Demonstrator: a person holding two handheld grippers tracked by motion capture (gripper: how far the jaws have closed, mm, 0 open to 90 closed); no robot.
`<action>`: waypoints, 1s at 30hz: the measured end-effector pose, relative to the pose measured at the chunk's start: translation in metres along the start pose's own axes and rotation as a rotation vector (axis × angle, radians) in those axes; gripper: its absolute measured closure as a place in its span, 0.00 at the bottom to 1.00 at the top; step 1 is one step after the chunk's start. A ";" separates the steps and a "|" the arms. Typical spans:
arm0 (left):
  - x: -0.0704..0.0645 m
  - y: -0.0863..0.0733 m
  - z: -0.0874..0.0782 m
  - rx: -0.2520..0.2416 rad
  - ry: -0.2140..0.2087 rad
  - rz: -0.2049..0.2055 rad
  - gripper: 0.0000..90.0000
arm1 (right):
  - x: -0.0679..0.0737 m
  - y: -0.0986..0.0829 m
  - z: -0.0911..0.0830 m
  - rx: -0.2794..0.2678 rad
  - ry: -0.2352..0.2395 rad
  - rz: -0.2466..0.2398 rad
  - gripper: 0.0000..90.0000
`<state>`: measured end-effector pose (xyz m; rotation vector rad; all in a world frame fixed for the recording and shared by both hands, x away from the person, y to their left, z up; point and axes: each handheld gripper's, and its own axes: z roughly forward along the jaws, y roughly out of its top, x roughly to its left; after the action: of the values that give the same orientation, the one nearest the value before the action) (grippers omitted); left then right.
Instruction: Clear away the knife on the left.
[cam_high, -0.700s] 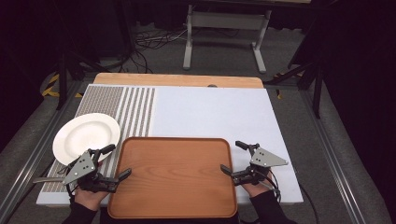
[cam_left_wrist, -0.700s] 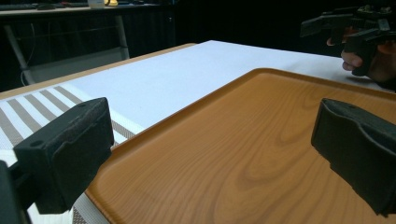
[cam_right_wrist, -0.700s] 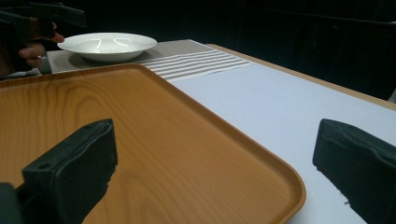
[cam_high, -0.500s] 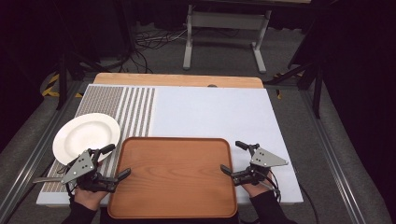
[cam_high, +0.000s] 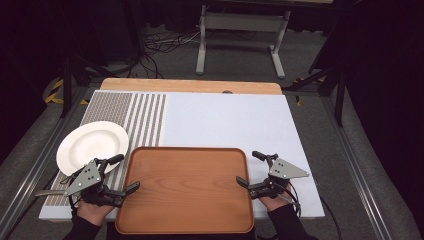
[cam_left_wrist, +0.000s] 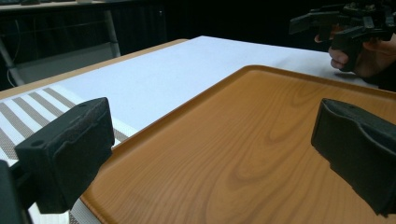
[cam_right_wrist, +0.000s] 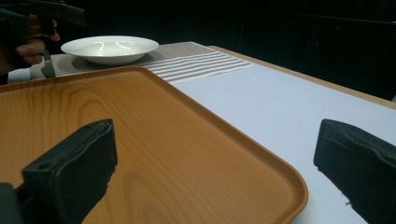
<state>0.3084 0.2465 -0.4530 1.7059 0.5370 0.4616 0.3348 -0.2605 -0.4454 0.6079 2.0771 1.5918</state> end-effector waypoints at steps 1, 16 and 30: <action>0.000 0.001 -0.001 0.005 -0.006 -0.006 0.02 | 0.000 0.000 0.000 -0.002 0.001 0.000 0.00; 0.004 0.023 -0.004 0.081 -0.053 0.077 0.06 | -0.001 0.000 0.000 -0.002 0.006 0.010 0.00; 0.012 0.043 -0.012 0.215 -0.096 0.135 0.07 | -0.001 0.000 0.000 -0.005 0.014 0.015 0.00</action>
<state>0.3152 0.2560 -0.4082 1.9685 0.4153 0.4274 0.3360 -0.2612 -0.4458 0.6139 2.0832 1.6133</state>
